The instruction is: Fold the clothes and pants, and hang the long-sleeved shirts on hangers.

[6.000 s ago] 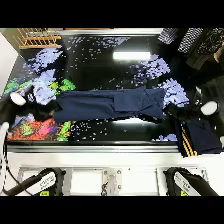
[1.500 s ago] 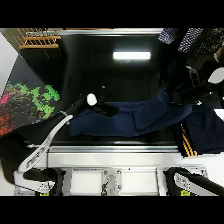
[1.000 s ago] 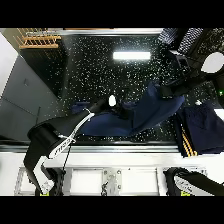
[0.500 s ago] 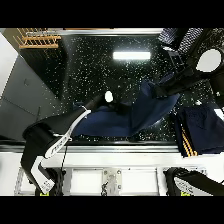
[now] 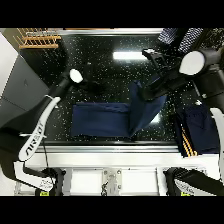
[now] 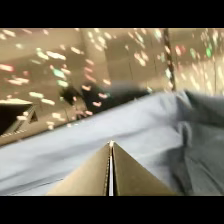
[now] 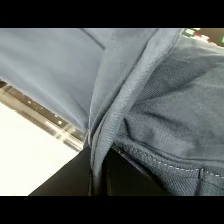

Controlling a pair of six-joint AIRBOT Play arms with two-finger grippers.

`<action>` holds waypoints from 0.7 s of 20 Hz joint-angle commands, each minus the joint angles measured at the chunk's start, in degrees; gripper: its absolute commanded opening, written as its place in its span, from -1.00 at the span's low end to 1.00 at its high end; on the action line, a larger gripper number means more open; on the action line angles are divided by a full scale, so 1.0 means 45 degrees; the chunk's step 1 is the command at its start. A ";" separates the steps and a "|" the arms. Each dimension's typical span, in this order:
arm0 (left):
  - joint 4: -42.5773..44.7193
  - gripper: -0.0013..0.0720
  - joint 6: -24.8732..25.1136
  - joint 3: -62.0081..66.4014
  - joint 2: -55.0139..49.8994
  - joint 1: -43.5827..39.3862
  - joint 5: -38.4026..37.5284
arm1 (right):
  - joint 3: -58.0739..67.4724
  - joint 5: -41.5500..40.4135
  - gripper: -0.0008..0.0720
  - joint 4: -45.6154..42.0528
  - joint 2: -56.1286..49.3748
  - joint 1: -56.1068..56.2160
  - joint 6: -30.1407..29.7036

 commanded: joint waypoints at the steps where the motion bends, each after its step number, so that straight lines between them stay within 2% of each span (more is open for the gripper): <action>1: 0.0000 -0.94 0.0359 0.0010 0.0821 0.1651 -0.0559 | 0.0083 -0.1127 -0.94 0.0015 -0.0549 0.1472 0.0661; 7: 0.0000 -0.94 0.0733 0.0010 0.2011 0.3847 -0.0981 | 0.0083 -0.5056 -0.93 0.1020 -0.2506 0.4410 0.1379; 10: -0.0005 -0.94 0.0729 0.0010 0.2686 0.4838 -0.1015 | 0.0087 -0.8782 -0.88 0.1564 -0.4308 0.5979 0.1379; 11: -0.0010 -0.94 0.0729 0.0010 0.2885 0.5115 -0.1015 | 0.0087 -1.0375 -0.33 0.1749 -0.4954 0.6411 0.1375; 12: -0.0010 -0.94 0.0729 0.0010 0.3070 0.5396 -0.1015 | 0.0155 -1.1973 0.69 0.2531 -0.5634 0.6810 0.1302; 13: -0.0010 -0.94 0.0729 0.0010 0.3220 0.5615 -0.1059 | 0.0432 -1.2692 1.00 0.3453 -0.6144 0.7067 0.0821; 14: -0.0010 -0.94 0.0724 0.0010 0.3361 0.5858 -0.1166 | 0.0787 -1.2745 1.00 0.4104 -0.6436 0.7213 0.0087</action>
